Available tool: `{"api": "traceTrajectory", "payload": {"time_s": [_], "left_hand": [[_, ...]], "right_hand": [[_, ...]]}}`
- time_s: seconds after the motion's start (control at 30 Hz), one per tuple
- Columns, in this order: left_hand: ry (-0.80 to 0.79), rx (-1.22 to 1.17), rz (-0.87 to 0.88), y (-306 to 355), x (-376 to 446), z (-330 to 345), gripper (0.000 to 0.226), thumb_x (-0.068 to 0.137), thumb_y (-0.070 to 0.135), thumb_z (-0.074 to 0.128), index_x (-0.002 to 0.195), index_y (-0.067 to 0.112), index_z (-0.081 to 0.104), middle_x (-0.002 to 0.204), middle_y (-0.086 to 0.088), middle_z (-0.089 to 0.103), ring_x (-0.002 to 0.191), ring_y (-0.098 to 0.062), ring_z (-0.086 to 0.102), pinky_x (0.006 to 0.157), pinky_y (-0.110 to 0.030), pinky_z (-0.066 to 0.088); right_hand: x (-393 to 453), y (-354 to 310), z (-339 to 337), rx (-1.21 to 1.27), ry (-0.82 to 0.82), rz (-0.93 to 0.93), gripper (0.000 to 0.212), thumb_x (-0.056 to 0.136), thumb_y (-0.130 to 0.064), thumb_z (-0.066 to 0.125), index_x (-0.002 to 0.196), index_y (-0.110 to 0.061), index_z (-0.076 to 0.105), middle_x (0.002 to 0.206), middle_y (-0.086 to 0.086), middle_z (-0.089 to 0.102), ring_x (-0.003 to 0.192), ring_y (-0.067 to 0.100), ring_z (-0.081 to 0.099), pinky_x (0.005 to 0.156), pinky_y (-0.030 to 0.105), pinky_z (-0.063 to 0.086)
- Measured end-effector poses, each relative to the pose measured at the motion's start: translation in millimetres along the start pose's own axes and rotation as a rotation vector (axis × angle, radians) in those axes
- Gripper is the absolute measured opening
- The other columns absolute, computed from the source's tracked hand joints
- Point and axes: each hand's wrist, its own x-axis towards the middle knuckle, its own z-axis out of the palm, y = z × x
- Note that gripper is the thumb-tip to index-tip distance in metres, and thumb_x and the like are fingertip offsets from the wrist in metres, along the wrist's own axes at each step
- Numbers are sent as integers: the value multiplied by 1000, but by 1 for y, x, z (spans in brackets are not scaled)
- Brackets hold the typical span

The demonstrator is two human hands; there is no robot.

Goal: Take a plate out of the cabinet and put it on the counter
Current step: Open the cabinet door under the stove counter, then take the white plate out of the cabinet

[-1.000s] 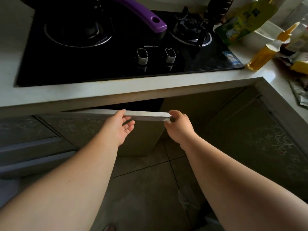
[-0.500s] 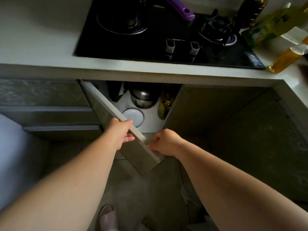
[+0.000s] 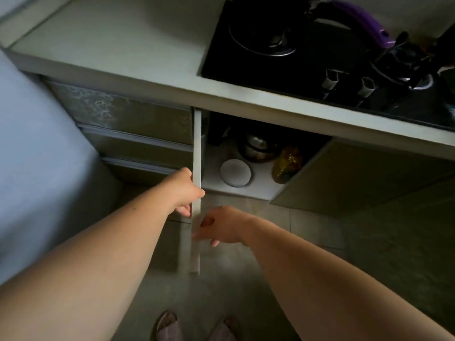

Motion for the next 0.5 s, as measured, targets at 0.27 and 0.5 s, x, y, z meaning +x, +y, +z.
{"api": "traceTrajectory", "payload": {"time_s": [0.27,0.5], "left_hand": [[16,364,21,-29,6,-60,55,90,15,53,143,17,36,99,-19,63,82,-32,72,72,-44,62],[26,579,-6,-33,13,-80,60,89,12,49,147,17,31,111,-20,58,81,-32,72,68,-42,62]], "right_hand": [[21,-24,-15,134,209,36,31,89,-34,62,107,-11,70,107,10,72,101,24,69,90,35,54],[27,-19,-36,70,253,111,37,93,-38,54,114,-9,63,109,15,72,98,24,68,92,34,52]]}}
